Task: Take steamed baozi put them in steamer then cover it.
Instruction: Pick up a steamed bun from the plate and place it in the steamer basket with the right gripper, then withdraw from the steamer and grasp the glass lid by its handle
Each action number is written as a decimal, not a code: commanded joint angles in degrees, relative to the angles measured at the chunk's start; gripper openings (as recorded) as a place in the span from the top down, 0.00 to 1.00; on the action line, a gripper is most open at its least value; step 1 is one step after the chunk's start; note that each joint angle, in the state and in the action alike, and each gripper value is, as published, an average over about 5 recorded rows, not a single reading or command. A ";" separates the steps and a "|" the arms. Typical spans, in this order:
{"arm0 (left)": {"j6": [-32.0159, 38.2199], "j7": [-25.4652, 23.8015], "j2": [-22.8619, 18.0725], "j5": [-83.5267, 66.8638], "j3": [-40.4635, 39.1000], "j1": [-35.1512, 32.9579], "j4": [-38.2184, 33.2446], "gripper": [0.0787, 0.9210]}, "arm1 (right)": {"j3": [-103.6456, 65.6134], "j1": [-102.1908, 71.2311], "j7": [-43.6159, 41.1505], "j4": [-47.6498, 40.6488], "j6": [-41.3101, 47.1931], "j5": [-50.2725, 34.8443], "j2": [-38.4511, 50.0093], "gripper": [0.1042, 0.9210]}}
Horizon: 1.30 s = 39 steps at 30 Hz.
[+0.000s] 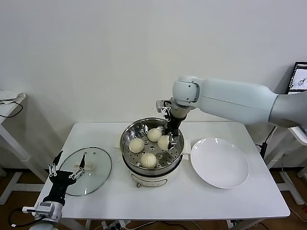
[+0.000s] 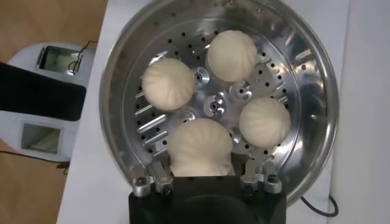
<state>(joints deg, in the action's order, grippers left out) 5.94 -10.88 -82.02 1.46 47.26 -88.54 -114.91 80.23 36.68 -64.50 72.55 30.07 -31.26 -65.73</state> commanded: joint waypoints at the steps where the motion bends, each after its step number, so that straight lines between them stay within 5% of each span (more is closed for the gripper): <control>1: 0.07 0.01 0.00 -0.07 0.44 0.07 0.18 0.12 | -0.32 -3.76 -0.54 -3.52 0.10 3.26 -2.30 0.31; 17: 0.14 -0.04 -0.10 -0.06 0.62 -0.02 0.30 0.12 | -2.26 -6.27 -0.53 -4.58 -0.08 5.63 -2.03 0.30; 23: 0.17 -0.04 -0.15 -0.04 0.63 -0.19 -0.01 0.12 | -4.98 -5.75 -1.05 -3.73 -0.24 4.86 -0.21 0.17; 33: 0.33 -0.09 -0.16 0.03 0.29 -0.44 -0.85 0.12 | -14.22 -0.84 -5.55 1.79 -1.85 0.80 13.77 0.12; 39: -0.85 -0.77 -0.18 -0.75 0.44 -0.29 -1.75 0.12 | -28.42 -9.21 -1.02 6.65 -3.08 -2.12 25.60 0.12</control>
<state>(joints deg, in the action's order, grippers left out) 6.16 -11.16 -82.22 1.26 47.53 -88.91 -115.90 67.97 33.07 -67.95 73.37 28.44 -29.63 -56.00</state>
